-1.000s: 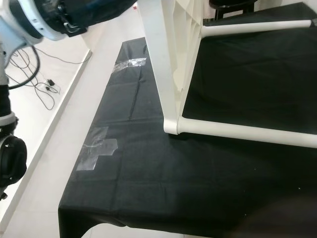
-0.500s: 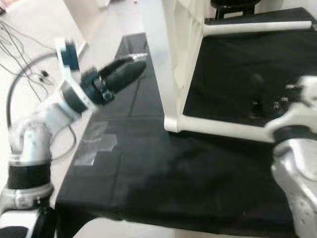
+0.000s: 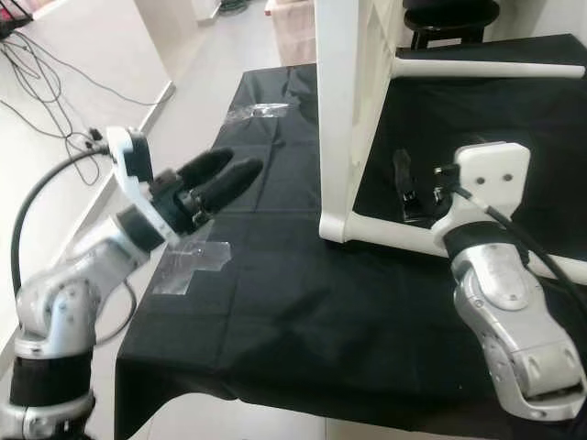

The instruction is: Building children table

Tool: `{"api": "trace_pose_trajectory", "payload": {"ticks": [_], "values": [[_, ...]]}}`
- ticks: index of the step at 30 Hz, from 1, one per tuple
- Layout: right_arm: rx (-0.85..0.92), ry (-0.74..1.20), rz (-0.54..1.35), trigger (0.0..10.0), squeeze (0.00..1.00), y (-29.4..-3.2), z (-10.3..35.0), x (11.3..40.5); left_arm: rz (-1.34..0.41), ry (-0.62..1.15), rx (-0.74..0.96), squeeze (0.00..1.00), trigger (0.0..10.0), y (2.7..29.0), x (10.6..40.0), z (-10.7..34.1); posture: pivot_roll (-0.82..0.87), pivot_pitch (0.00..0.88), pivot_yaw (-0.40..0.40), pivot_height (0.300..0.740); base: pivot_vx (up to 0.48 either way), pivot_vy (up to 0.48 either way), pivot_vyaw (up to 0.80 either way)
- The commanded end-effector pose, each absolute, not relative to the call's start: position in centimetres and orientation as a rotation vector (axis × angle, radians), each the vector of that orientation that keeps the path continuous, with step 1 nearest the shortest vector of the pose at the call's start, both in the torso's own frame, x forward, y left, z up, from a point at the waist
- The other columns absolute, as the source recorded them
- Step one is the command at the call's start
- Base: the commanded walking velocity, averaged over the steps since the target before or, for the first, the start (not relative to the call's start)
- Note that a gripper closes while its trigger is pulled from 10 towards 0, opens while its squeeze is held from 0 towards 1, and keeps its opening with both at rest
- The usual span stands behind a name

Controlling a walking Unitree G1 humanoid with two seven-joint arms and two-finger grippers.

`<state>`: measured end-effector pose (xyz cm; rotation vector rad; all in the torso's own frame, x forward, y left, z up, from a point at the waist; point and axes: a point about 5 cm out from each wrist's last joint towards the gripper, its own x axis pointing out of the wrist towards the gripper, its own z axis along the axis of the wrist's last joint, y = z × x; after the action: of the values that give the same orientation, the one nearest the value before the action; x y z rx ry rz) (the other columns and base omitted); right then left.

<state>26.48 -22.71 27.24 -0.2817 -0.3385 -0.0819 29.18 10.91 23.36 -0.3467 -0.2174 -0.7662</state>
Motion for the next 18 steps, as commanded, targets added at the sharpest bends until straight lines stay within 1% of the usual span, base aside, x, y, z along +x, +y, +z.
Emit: {"api": "trace_pose_trajectory", "payload": {"ticks": [1,2,3,5,6,8,9,15,17,18], "values": [[-0.296,-0.344,-0.059,10.0,0.0,-22.0,26.8,26.6,-0.715,-0.218,-0.317,0.0,10.0,11.4,29.0,22.7,-0.06,0.116,0.158,0.74,0.0,0.0,0.0],[-0.307,-0.339,-0.052,10.0,0.0,-21.8,26.5,26.8,-0.691,-0.182,-0.32,0.0,10.0,11.6,28.7,21.5,-0.06,0.112,0.155,0.74,0.0,0.0,0.0],[-0.326,-0.335,-0.037,10.0,0.0,-21.5,26.3,26.9,-0.655,-0.159,-0.336,0.0,10.0,12.0,28.5,20.6,-0.05,0.109,0.149,0.74,0.0,-0.472,0.0],[-0.326,-0.335,-0.037,10.0,0.0,-21.5,26.3,26.9,-0.655,-0.159,-0.336,0.0,10.0,12.0,28.5,20.6,-0.05,0.109,0.149,0.74,0.0,-0.472,0.0],[-0.373,-0.335,0.01,10.0,0.0,-20.5,25.7,27.5,-0.59,-0.124,-0.375,0.0,10.0,12.9,28.0,19.3,-0.05,0.103,0.141,0.74,0.0,-0.48,0.0],[-0.373,-0.335,0.01,10.0,0.0,-20.5,25.7,27.5,-0.59,-0.124,-0.375,0.0,10.0,12.9,28.0,19.3,-0.05,0.103,0.141,0.74,0.0,-0.48,0.0],[-0.404,-0.34,0.042,10.0,0.0,-19.8,25.5,27.8,-0.574,-0.115,-0.398,0.0,10.0,13.1,27.8,18.9,-0.05,0.1,0.138,0.74,0.0,-0.48,0.0],[-0.442,-0.342,0.084,10.0,0.0,-18.5,25.0,28.4,-0.575,-0.107,-0.418,0.0,10.0,12.9,28.0,18.6,-0.05,0.097,0.138,0.74,0.0,-0.48,0.0],[-0.442,-0.342,0.084,10.0,0.0,-18.5,25.0,28.4,-0.575,-0.107,-0.418,0.0,10.0,12.9,28.0,18.6,-0.05,0.097,0.138,0.74,0.0,-0.48,0.0],[-0.445,-0.337,0.097,10.0,0.0,-17.9,24.6,28.7,-0.565,-0.104,-0.416,0.0,10.0,12.9,28.1,18.4,-0.05,0.096,0.135,0.74,0.0,-0.446,0.0]]}}
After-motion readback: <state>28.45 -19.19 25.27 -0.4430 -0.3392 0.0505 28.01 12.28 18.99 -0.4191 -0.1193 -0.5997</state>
